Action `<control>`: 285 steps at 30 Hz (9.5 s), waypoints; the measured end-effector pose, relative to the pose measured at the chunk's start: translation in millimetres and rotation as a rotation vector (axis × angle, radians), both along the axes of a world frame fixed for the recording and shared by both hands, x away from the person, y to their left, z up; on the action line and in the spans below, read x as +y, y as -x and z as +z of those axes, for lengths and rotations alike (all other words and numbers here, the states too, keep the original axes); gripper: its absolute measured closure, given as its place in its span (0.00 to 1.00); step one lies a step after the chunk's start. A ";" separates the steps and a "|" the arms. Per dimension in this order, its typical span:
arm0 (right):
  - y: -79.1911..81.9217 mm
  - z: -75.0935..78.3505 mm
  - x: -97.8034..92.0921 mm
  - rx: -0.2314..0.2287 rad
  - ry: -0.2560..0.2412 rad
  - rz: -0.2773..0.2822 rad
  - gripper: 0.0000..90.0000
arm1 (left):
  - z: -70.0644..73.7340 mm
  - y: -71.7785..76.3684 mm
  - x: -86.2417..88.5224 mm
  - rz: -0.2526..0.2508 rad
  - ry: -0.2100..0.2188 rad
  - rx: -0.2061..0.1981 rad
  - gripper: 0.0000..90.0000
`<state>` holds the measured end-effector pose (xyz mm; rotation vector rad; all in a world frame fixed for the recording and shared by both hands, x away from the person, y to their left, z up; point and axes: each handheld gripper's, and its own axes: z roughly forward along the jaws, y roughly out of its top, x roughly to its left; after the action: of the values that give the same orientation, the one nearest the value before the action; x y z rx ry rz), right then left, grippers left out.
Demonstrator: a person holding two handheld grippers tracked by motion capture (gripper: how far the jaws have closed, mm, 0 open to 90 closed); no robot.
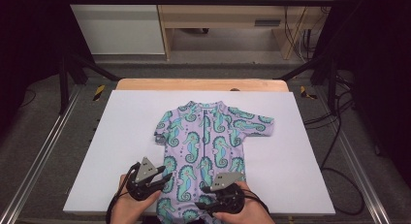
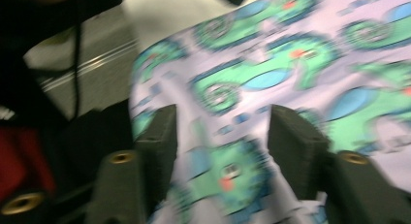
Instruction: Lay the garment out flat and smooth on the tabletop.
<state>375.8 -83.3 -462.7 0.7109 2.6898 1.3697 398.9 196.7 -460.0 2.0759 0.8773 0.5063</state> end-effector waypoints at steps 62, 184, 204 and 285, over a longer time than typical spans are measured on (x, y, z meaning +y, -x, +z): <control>-168.6 -13.7 -174.3 -0.043 0.076 -0.804 1.00 | 34.7 -104.9 44.2 0.259 -0.031 -0.116 0.43; -50.8 -15.5 -144.4 -0.235 -0.116 -0.642 0.18 | 29.6 -190.6 91.5 0.453 -0.085 -0.049 0.76; -35.5 -16.5 -112.9 -0.173 -0.027 -0.565 0.28 | 9.7 -56.8 52.5 0.210 0.048 -0.016 0.63; -38.9 0.7 -165.1 -0.352 -0.151 -0.730 0.13 | 1.0 -2.2 94.2 0.311 0.286 -0.246 0.20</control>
<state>414.7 -248.4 -461.9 1.1738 1.7920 1.3234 401.1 290.9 -459.0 1.5881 1.0617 0.7379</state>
